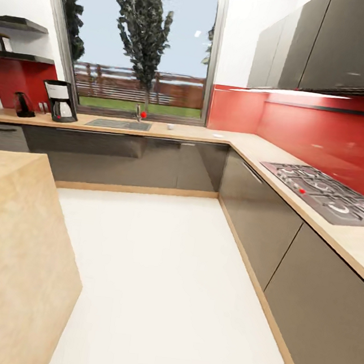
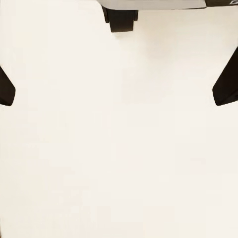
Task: Set up a coffee station on the kitchen countertop: keep the coffee maker on the countertop, move the bottle of coffee from the kitchen shelf to the counter next to the coffee maker, place a paper coffee filter on top of the coffee maker, put the saucer next to the coffee maker with the coffee cup on the saucer, and place the electric kettle next to the coffee maker.
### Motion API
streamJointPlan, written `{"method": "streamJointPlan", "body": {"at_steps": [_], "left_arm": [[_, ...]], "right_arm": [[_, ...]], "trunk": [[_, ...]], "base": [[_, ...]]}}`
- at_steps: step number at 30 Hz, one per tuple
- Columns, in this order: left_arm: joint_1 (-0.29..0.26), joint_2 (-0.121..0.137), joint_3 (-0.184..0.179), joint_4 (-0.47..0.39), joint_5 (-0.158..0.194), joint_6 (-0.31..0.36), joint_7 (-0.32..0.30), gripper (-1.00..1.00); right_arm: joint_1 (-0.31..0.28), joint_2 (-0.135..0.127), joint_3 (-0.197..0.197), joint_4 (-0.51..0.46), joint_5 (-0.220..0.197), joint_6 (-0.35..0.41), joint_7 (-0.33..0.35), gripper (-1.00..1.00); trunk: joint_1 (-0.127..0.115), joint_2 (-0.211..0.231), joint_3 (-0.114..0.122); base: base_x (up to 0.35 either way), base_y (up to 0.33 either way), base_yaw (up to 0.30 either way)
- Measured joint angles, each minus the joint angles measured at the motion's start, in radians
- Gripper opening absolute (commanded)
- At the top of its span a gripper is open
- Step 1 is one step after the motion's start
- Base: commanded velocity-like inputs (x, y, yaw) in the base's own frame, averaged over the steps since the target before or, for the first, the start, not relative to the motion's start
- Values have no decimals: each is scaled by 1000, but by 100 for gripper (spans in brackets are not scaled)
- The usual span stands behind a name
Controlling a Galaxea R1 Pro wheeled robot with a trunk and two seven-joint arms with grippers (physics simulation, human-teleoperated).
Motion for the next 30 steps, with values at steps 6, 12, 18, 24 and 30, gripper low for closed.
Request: {"method": "streamJointPlan", "body": {"at_steps": [6, 12, 18, 24, 30], "left_arm": [[0, 0, 0, 0, 0, 0, 0, 100], [0, 0, 0, 0, 0, 0, 0, 100], [0, 1, 0, 0, 1, 0, 0, 100], [0, 1, 3, 1, 1, 0, 0, 100], [0, 1, 2, 0, 1, 0, 0, 100]], "right_arm": [[0, -8, 0, -1, 0, 0, 3, 100], [0, -19, 1, -1, 2, 0, 2, 100], [0, -21, 1, 0, 3, -1, 1, 100], [0, -22, 1, 0, 2, 0, 1, 100], [0, -20, 1, 0, 1, 0, 1, 100]], "trunk": [[0, 0, 0], [0, 0, 0], [0, 0, 0], [0, 0, 0], [0, 0, 0]], "base": [[339, -28, 39], [339, -72, 3], [340, -77, 0], [340, -33, 0], [340, -1, 28]]}}
